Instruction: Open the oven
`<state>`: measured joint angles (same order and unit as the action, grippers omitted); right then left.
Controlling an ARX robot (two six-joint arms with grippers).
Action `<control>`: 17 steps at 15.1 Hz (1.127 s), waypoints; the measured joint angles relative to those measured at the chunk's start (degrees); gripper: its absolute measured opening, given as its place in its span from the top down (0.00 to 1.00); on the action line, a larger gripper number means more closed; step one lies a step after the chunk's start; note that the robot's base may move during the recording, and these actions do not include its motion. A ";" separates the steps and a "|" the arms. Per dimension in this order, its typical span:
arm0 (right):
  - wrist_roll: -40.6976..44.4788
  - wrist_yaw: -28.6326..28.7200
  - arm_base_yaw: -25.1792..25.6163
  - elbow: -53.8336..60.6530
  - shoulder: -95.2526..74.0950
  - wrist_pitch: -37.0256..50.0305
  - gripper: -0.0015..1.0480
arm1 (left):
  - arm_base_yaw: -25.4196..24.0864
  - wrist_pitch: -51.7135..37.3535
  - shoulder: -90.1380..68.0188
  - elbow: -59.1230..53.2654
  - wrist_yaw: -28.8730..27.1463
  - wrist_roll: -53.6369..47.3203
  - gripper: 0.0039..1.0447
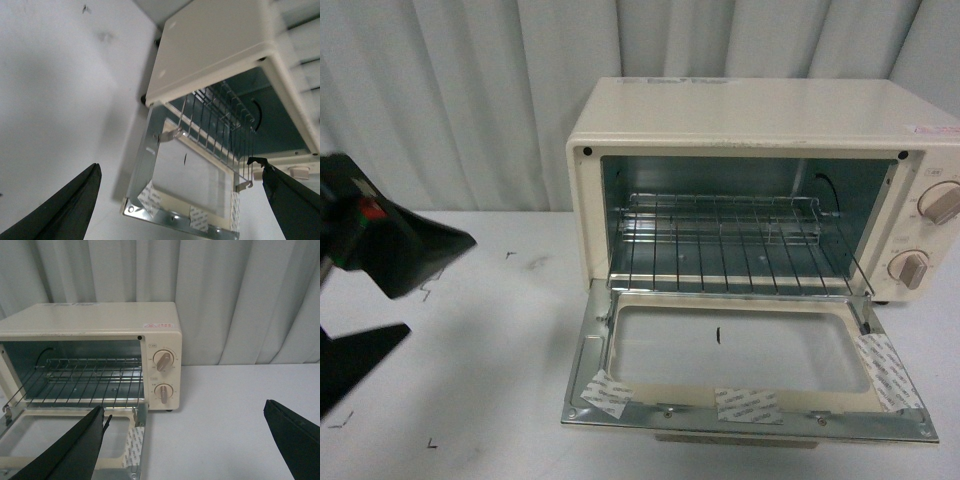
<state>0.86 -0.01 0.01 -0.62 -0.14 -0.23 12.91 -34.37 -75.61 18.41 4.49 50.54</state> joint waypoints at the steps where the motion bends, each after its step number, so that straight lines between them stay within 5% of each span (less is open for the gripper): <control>1: 0.00 0.00 0.00 0.00 0.00 0.00 0.06 | -1.29 3.13 5.79 0.00 -0.44 -3.69 0.06; 6: 0.00 0.00 0.00 0.00 0.00 0.00 0.06 | -2.62 16.81 23.47 2.34 -1.40 -15.87 0.06; 7: 0.00 0.00 0.00 0.00 0.00 0.00 0.06 | -2.01 13.29 25.86 2.16 -4.79 -20.20 0.10; 9: -0.02 0.02 0.00 0.00 0.00 -0.04 0.06 | -1.68 8.04 32.74 -1.51 -14.93 -36.57 0.32; 15: 0.00 0.02 0.00 0.00 0.00 0.00 0.06 | -7.37 9.70 43.36 -10.75 -10.05 -49.40 0.99; 17: 0.00 0.00 0.00 0.00 0.00 0.00 0.06 | -13.31 11.50 46.77 -12.81 -5.44 -49.53 0.99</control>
<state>0.86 -0.01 0.01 -0.62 -0.14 -0.23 -0.40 -22.87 -28.84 5.61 -0.95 1.02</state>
